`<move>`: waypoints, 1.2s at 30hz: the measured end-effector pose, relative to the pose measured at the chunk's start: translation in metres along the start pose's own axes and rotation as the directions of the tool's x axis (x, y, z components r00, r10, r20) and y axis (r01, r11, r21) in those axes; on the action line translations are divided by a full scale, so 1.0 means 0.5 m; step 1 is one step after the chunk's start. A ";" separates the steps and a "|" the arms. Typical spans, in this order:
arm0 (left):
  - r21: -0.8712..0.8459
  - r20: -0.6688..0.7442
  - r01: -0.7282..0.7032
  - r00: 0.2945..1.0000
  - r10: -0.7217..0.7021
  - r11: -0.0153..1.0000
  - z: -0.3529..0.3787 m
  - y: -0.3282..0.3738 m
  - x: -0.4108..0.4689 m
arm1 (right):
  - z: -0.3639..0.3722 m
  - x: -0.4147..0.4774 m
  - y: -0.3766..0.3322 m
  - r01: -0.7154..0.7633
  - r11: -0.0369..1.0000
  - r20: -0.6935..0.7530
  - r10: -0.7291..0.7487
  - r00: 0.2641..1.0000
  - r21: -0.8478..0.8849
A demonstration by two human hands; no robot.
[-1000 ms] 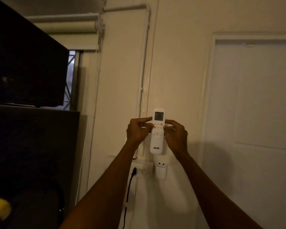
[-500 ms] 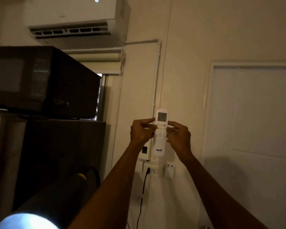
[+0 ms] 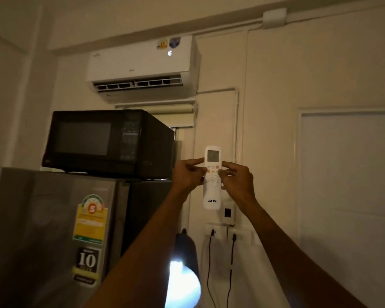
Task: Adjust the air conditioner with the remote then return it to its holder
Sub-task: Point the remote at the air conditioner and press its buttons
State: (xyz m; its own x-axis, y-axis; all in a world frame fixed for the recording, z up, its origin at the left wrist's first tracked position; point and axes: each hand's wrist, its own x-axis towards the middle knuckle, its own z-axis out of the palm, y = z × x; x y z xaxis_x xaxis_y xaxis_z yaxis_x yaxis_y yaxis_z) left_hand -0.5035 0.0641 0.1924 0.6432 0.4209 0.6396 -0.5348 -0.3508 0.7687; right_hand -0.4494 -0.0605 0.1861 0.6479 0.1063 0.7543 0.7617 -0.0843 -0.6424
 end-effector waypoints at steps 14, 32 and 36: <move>0.039 0.012 -0.008 1.000 0.008 0.999 -0.402 0.090 -0.211 | 0.225 -0.276 -0.299 -0.017 1.000 0.064 0.017 0.998 0.007; 0.020 0.035 0.043 0.998 -0.044 0.999 -0.534 0.179 -0.285 | 0.261 -0.389 -0.445 -0.081 0.997 0.151 0.078 0.985 0.011; 0.037 0.044 0.051 0.998 -0.053 0.998 -0.536 0.188 -0.295 | 0.254 -0.392 -0.444 -0.156 0.988 0.205 0.149 0.967 0.017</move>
State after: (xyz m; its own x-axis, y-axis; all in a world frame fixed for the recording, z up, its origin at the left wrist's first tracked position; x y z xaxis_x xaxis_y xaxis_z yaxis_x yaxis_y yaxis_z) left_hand -0.7956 0.1934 0.1705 0.6940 0.4014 0.5977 -0.4809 -0.3595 0.7997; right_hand -0.7462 0.0632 0.1636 0.7392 0.2937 0.6061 0.6515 -0.0833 -0.7541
